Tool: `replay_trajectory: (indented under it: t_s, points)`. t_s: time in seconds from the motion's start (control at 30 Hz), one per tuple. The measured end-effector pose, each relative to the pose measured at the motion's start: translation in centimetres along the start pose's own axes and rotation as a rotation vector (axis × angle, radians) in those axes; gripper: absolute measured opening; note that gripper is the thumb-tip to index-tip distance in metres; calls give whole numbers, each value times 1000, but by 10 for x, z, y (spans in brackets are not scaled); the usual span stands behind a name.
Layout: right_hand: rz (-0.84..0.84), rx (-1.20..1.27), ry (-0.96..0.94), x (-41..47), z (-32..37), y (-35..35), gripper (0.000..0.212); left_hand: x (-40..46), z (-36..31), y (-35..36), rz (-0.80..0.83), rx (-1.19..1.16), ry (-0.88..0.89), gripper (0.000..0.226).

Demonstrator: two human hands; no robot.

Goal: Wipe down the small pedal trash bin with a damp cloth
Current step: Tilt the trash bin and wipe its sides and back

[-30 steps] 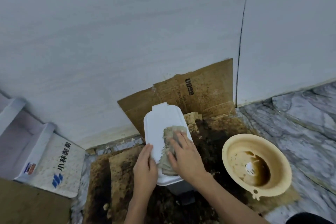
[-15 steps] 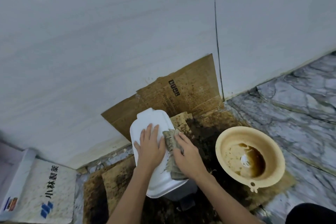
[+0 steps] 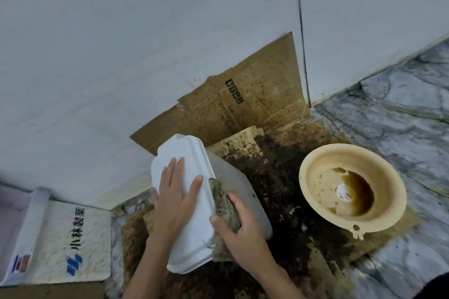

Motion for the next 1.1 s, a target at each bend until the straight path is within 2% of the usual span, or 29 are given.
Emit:
replay_trajectory:
  t_s: [0.1, 0.17, 0.27, 0.37, 0.47, 0.67, 0.73, 0.83, 1.03, 1.1]
  points:
    - [-34, 58, -47, 0, -8, 25, 46, -3, 12, -13, -29, -118, -75, 84]
    - [-63, 98, -36, 1, -20, 33, 41, -8, 16, -18, -41, -189, -99, 83]
    - [-123, 183, 75, 7, -42, 34, 34, -17, 21, -17, -21, -152, -27, 73]
    - [-182, 156, 120, 22, -57, 28, 29, -18, 26, -17, -13, -122, 0, 65]
    - [-173, 42, 36, 48, -54, 28, 37, -15, 33, -20, -24, -111, -22, 75]
    - [59, -286, -184, 81, -54, 59, 49, -11, 34, -16, -31, -92, -54, 84]
    - [97, -330, -173, 84, -69, 60, 57, -14, 40, -16, -14, -78, -26, 83]
    - [127, -347, -55, 103, -88, 48, 67, -17, 50, -19, 15, -26, 2, 81]
    - [105, -364, -33, 182, -61, 48, 57, -17, 60, -21, 25, 35, 36, 84]
    - [116, -376, -108, 191, -38, 68, 58, -16, 62, -22, 29, 39, 30, 87]
Point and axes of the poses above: each hand's wrist, its own x-axis towards the middle knuckle, its own y-axis out of the palm, z = x × y, the point moved 2 cm from there along x, towards the middle knuckle, and after that the axes turned 6 degrees about z, right-handed, at the moved point
